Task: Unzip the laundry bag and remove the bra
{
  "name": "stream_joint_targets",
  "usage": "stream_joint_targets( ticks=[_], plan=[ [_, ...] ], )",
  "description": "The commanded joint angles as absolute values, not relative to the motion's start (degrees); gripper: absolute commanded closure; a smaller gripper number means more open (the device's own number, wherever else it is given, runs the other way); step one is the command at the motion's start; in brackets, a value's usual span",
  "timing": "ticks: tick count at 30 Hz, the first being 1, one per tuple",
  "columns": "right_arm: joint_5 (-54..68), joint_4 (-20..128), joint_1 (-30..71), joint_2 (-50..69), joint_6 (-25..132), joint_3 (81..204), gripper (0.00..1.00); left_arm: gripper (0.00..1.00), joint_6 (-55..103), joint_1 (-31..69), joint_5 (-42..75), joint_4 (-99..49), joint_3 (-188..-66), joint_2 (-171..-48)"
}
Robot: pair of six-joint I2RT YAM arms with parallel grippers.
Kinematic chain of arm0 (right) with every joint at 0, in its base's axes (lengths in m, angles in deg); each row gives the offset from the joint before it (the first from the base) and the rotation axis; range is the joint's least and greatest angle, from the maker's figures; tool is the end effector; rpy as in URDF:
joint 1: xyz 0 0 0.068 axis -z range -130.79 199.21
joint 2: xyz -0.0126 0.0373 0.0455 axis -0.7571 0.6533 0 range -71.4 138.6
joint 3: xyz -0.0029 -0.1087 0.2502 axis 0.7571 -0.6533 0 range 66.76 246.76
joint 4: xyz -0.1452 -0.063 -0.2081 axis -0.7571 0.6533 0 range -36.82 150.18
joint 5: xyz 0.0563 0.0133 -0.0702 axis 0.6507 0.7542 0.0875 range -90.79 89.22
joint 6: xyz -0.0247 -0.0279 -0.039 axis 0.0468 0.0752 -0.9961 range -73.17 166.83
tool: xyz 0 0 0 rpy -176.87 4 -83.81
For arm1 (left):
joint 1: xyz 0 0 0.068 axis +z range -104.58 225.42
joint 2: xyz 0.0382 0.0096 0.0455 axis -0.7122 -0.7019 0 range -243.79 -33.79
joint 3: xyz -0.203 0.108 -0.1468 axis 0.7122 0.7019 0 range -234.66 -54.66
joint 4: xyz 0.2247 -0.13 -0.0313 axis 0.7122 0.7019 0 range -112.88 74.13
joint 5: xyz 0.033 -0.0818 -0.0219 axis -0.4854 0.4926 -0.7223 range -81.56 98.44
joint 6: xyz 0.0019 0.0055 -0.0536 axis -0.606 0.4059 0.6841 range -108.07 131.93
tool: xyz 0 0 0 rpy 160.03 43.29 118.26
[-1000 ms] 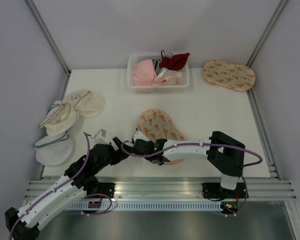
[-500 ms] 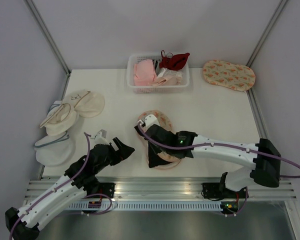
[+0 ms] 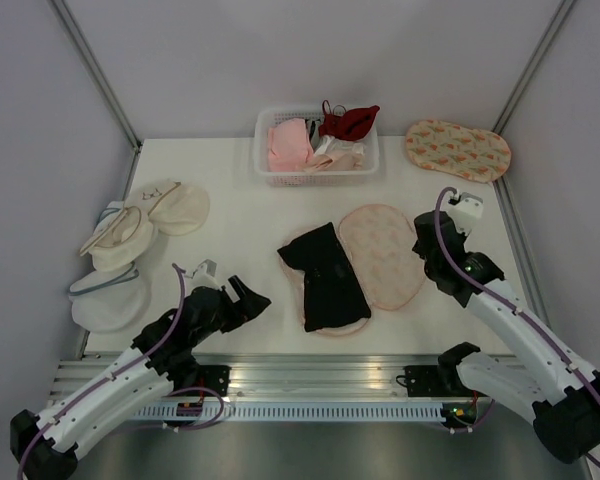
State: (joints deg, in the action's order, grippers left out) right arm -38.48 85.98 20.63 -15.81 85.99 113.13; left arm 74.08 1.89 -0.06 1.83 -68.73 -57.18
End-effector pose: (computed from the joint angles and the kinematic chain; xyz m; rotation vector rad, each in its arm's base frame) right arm 0.1845 0.0756 0.2828 0.5125 2.0673 -0.0746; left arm 0.0904 -0.0786 0.1767 -0.4612 2.2531 -0.8700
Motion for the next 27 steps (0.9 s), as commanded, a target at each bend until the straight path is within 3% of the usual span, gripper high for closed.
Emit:
stream_joint_targets(
  ticks=[1, 3, 6, 12, 17, 27],
  plan=[
    [-38.8, 85.5, 23.3, -15.2, 82.5, 113.3, 0.50, 0.08, 73.5, 1.7, 1.2, -0.5, -71.1, -58.7],
    [-30.9, 83.3, 23.3, -14.5, 77.5, 113.9, 0.40, 0.08, 73.0, 1.7, 1.1, -0.8, -71.5, -59.2],
    [-15.1, 75.6, 23.3, -14.8, 71.8, 112.2, 0.34, 0.08, 72.8, 1.7, 1.5, -1.3, -71.8, -60.3],
    [6.6, 67.7, 23.3, -3.9, 67.8, 111.8, 0.28, 0.08, 72.9, 1.7, 2.2, -2.5, -71.3, -61.4],
    [12.5, 61.8, 22.1, 3.3, 67.7, 111.5, 0.28, 0.08, 72.8, 1.7, 2.2, -2.7, -71.0, -61.5],
    [10.9, 58.4, 16.3, 17.0, 67.5, 116.3, 0.28, 0.08, 73.0, 1.7, 2.3, -3.0, -70.8, -61.7]
  ],
)
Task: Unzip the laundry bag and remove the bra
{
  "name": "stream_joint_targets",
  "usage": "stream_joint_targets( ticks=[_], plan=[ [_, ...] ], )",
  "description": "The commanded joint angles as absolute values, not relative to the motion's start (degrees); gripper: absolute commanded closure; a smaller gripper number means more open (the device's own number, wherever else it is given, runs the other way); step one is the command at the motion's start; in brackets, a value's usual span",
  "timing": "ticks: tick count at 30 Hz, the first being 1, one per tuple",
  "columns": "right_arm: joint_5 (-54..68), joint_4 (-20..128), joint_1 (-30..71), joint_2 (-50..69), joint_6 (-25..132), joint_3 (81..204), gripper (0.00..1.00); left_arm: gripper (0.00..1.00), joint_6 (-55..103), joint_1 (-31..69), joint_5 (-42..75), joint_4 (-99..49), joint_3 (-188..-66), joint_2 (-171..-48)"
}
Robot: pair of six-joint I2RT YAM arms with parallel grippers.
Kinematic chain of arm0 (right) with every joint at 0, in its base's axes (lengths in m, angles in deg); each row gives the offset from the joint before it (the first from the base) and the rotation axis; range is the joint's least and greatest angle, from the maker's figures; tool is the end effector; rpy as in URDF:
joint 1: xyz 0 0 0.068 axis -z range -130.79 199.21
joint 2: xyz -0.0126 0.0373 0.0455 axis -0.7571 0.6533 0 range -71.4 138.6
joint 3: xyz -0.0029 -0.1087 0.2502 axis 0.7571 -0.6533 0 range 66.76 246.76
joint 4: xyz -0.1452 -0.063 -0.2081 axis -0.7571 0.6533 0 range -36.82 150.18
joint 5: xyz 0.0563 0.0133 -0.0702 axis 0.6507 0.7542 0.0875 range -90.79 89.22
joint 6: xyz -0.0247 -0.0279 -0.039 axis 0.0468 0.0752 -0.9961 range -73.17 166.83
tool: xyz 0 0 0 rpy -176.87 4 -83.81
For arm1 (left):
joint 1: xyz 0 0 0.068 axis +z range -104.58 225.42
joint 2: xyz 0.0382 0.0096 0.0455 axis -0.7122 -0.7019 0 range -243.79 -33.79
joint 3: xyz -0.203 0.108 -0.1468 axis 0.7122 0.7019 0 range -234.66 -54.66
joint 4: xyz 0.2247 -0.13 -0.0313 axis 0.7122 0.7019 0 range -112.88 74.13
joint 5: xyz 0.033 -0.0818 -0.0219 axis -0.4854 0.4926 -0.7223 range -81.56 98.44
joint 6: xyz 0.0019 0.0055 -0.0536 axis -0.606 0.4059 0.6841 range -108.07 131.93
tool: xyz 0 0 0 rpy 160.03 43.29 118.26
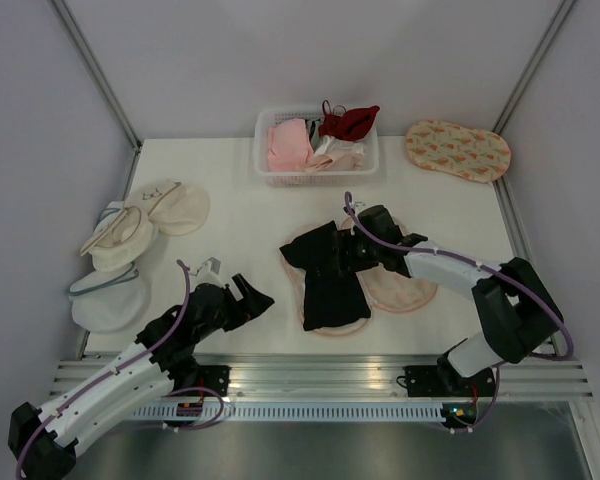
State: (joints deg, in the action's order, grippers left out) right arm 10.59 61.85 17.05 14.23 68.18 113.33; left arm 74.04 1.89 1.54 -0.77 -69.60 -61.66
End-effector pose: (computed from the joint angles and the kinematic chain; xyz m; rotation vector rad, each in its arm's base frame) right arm 0.2513 0.1662 0.1883 -0.3302 2.4700 0.6548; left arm 0.0960 -0.0853 0.1777 -0.4475 2.2843 -0.8793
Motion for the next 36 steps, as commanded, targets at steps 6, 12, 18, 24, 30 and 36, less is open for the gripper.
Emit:
stream_joint_targets(
  ticks=[6, 12, 18, 24, 30, 36],
  plan=[
    [13.2, 55.7, 13.4, 20.8, 68.4, 116.9, 0.56, 0.08, 73.0, 1.7, 2.1, -3.1, -70.5, -61.0],
    [18.3, 54.1, 13.0, 17.1, 70.2, 116.2, 1.00, 0.08, 73.1, 1.7, 2.4, -3.0, -70.3, -60.7],
    [18.6, 59.3, 13.2, 5.7, 70.0, 121.8, 1.00, 0.08, 73.4, 1.7, 2.2, -3.0, -69.6, -59.5],
    [19.8, 60.5, 16.4, 8.0, 70.2, 136.8, 1.00, 0.08, 73.2, 1.7, 2.1, -3.6, -69.9, -60.3],
    [16.9, 55.8, 22.5, 26.1, 74.3, 160.0, 1.00, 0.08, 73.7, 1.7, 3.1, -5.0, -70.0, -61.6],
    [0.8, 50.0, 26.3, 46.8, 85.6, 179.6, 0.99, 0.09, 73.3, 1.7, 4.0, -5.6, -71.2, -62.3]
  ],
)
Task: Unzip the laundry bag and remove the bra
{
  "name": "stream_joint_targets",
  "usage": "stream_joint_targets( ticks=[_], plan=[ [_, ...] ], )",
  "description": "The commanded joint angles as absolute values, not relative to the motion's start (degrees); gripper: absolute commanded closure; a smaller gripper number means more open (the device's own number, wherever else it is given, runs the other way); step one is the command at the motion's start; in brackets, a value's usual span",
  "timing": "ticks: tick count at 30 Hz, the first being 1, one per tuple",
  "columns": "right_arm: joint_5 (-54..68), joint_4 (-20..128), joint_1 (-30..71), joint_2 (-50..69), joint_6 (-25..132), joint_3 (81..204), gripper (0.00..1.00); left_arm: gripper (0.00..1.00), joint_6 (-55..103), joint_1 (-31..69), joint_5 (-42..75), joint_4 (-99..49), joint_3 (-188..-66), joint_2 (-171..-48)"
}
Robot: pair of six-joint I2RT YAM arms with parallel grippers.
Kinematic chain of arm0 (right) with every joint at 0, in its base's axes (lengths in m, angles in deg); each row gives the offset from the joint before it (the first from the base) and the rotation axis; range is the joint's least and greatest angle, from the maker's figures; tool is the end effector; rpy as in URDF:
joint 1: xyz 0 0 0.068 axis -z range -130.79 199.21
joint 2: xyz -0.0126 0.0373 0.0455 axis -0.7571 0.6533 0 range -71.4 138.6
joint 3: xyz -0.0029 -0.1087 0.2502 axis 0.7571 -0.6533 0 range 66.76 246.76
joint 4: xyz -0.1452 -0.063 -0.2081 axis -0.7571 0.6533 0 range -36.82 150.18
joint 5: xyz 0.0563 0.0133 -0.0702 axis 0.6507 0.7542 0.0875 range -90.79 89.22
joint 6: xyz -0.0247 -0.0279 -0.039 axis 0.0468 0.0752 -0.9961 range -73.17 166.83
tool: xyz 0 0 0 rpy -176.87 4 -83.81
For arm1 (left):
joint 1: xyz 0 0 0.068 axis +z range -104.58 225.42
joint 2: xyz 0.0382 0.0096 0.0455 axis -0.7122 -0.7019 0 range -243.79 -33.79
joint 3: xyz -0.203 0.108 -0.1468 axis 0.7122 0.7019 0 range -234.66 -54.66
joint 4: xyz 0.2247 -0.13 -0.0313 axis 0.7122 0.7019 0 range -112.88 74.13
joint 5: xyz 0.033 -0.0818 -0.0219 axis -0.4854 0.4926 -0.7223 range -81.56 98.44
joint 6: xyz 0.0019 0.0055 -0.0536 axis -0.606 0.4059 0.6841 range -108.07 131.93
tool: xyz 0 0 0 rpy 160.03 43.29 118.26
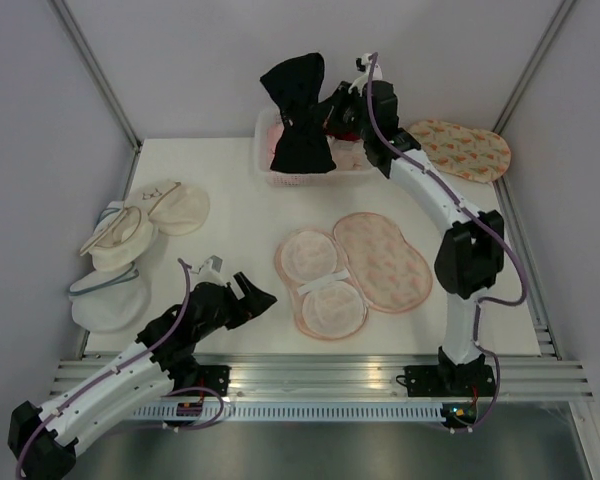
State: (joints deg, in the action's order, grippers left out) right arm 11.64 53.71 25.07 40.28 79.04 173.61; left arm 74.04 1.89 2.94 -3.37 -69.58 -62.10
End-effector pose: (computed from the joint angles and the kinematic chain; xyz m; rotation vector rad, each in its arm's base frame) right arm 0.4304 0.2012 0.3877 -0.0497 1.7461 0.9141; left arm 0.0978 -0.0882 0.1808 -0.4312 2.2639 -0.9318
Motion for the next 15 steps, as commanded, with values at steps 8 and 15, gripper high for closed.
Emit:
stream_joint_targets(
  ticks=[8, 15],
  plan=[
    [-8.0, 53.8, 26.9, 54.8, 76.3, 183.1, 0.02, 0.09, 73.1, 1.7, 4.4, -3.2, -71.5, -59.0],
    [-19.0, 42.6, 27.1, 29.4, 68.2, 154.1, 0.02, 0.09, 72.8, 1.7, 4.3, -2.9, -71.7, -56.6]
  ],
)
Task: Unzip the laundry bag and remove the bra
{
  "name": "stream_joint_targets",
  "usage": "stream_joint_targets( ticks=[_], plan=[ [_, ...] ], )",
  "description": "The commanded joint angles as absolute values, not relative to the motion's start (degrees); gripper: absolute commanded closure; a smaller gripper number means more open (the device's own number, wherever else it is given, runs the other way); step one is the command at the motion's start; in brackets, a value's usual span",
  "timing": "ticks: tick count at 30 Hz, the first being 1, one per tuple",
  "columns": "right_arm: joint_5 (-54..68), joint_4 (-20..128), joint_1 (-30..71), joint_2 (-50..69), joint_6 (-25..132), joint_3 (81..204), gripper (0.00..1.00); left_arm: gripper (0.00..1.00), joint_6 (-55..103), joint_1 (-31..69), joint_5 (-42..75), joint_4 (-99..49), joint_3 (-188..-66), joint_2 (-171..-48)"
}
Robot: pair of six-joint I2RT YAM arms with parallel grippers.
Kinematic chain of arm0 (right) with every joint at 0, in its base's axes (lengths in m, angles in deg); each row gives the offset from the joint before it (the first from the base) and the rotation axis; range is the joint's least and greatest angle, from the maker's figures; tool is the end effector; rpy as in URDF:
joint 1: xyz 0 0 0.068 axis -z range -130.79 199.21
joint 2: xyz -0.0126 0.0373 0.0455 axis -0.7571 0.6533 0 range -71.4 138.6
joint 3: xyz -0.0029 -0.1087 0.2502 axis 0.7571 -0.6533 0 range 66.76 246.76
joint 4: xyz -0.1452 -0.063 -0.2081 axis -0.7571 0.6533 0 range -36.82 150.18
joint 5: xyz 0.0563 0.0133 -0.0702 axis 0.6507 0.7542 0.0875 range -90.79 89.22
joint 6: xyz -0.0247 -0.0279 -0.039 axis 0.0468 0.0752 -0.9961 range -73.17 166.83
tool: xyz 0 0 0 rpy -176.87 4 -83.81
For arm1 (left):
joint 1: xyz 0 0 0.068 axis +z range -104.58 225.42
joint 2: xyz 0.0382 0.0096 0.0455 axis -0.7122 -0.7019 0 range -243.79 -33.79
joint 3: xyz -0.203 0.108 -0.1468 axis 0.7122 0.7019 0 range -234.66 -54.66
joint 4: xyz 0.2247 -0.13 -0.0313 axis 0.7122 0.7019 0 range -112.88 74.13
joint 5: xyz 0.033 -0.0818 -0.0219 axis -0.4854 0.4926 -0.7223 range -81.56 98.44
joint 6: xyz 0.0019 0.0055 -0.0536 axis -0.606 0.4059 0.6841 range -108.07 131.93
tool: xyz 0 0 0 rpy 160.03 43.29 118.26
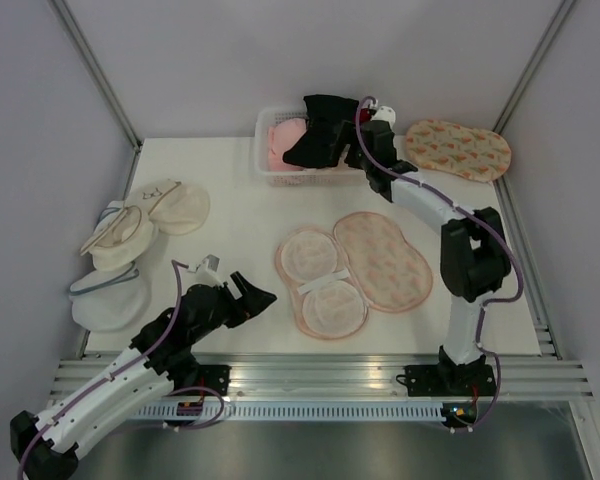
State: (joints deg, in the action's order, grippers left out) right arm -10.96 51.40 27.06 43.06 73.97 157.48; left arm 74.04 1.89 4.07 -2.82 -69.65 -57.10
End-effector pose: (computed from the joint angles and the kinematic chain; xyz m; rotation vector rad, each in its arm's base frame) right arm 0.4460 0.1746 0.2692 0.2034 1.9579 0.3940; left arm 0.0925 -0.0841 0.1898 -0.4116 2.2014 -1.0121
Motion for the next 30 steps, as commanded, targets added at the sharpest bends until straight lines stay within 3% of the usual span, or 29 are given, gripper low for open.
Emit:
stream_joint_targets(
  ticks=[1, 6, 10, 15, 21, 30],
  plan=[
    [-21.1, 46.5, 27.0, 24.7, 67.6, 151.9, 0.02, 0.09, 71.9, 1.7, 4.1, -3.0, -72.2, -56.8],
    [-38.4, 67.0, 27.0, 15.1, 69.8, 148.5, 0.02, 0.09, 71.2, 1.7, 4.0, -3.1, -72.7, -58.0],
    [-46.0, 81.3, 27.0, 7.3, 75.7, 135.9, 0.02, 0.09, 71.1, 1.7, 5.0, -3.9, -72.7, -58.7],
    [-50.1, 88.6, 27.1, -1.5, 91.2, 119.4, 0.02, 0.09, 71.0, 1.7, 5.4, -4.2, -72.9, -58.7],
    [-46.2, 89.0, 27.2, -9.6, 99.0, 105.3, 0.03, 0.09, 71.9, 1.7, 6.7, -4.2, -72.2, -58.5],
    [-33.1, 79.6, 27.2, -7.7, 101.6, 95.8, 0.11, 0.09, 73.7, 1.7, 6.7, -4.3, -70.0, -56.2]
  ],
)
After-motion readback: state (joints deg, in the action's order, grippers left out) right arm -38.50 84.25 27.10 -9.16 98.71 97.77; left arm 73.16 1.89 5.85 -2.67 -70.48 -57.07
